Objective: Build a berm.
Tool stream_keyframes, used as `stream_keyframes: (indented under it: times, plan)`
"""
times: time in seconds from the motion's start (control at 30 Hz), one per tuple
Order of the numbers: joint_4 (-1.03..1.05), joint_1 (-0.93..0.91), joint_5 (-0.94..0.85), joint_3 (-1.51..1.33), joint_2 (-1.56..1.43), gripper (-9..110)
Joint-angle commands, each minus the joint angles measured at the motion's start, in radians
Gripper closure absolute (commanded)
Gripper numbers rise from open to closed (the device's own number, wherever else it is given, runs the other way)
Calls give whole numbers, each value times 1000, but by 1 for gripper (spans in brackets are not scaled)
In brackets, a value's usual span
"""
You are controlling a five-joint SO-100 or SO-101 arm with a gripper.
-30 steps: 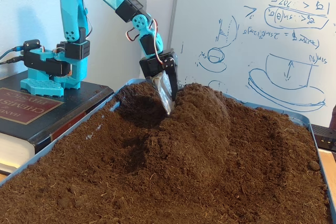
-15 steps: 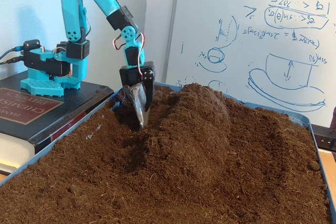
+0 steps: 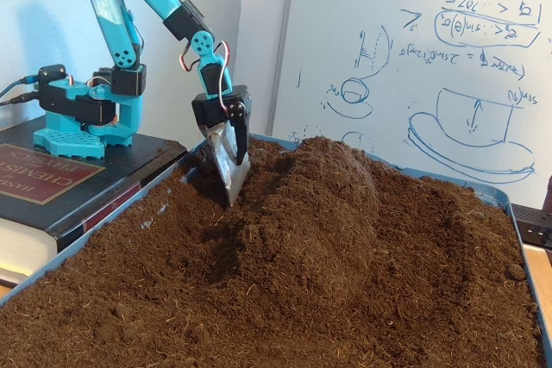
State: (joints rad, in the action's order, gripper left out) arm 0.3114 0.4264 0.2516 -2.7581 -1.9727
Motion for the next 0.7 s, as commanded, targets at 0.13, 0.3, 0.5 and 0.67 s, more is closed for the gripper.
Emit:
stream_keyframes:
  times: [0.13, 0.3, 0.5, 0.67]
  plan:
    - [-9, 104, 126, 5, -51, 101]
    - [-20, 155, 169, 25, -48, 101]
    - [-9, 153, 164, 54, -161, 101]
    - [-8, 115, 161, 17, -273, 101]
